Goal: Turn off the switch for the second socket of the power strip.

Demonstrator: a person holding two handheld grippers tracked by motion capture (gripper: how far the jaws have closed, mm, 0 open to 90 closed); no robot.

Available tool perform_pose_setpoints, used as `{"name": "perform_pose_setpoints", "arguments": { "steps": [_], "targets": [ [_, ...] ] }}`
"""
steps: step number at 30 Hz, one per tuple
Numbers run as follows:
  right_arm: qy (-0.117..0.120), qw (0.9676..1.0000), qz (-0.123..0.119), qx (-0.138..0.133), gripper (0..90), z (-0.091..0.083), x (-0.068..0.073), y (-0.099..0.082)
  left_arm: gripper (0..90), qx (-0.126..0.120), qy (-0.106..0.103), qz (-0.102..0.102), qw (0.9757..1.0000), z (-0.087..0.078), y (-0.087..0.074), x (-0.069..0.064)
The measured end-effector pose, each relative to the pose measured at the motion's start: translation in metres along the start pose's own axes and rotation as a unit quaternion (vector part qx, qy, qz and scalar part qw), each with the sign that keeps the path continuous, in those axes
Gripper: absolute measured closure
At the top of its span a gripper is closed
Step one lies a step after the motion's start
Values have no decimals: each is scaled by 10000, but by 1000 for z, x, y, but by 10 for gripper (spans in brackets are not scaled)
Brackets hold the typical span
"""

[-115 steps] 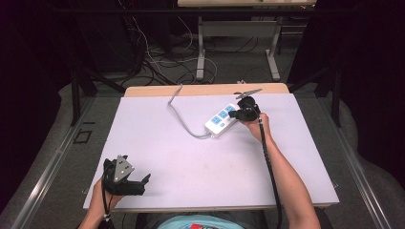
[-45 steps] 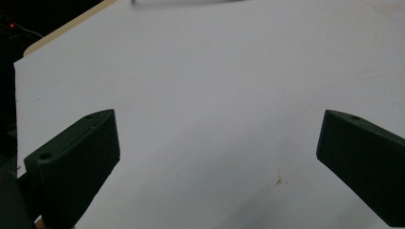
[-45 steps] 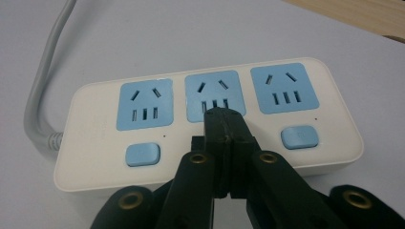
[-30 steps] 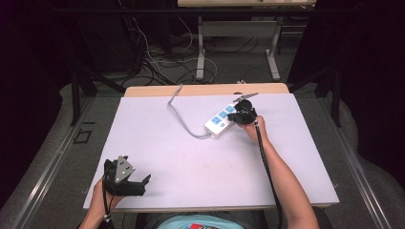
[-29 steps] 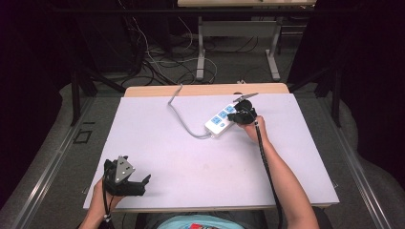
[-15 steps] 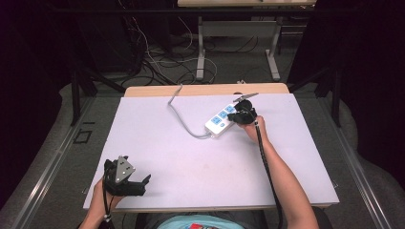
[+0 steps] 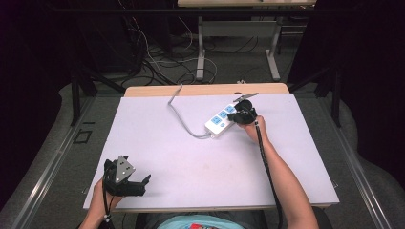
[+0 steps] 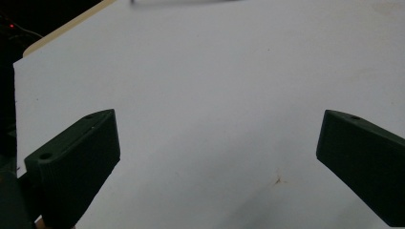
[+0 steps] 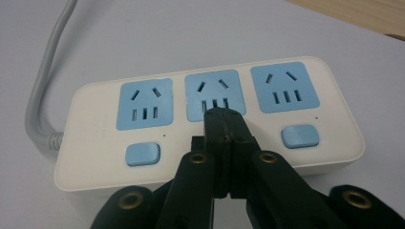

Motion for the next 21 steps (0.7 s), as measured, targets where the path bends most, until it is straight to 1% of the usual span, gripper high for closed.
{"name": "perform_pose_setpoints", "arguments": {
  "steps": [4, 7, 9, 10, 11, 18, 19, 21],
  "targets": [
    [-46, 10000, -54, 0, 900, 0, 0, 1, 8, 47, -25, 14, 10000, -1, 0, 0],
    [-76, 9999, -91, 15, 900, 1, 1, 1, 8, 1, -2, 9, 10000, 0, 0, 0],
    [-69, 9999, -123, 11, 900, 1, 1, 2, 8, 43, -13, 8, 10000, -1, 0, 0],
    [-83, 9998, -163, -38, 900, 1, 1, 2, 8, 33, -5, 10, 10000, -1, 0, 0],
    [-112, 9997, -203, 19, 900, 1, 1, 2, 8, 44, -13, 8, 10000, -1, 0, 0],
    [-123, 9997, -208, 47, 900, 1, 2, 2, 8, -3, 6, 7, 10000, 0, 0, 0],
    [-123, 9998, -171, 38, 900, 1, 2, 3, 8, 6, 14, 10, 10000, -1, 0, 0],
    [-129, 9997, -191, 40, 900, 1, 2, 2, 8, 47, -4, 19, 10000, -1, 0, 0]
  ]
}}
Point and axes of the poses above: each handheld gripper's, and its own axes: z roughly forward along the jaws, y roughly out of its top, x roughly to its left, the point moved 7 cm from there along z, roughly forward along the jaws, and after that the axes turned 8 degrees about -z, right-handed, at the moved point
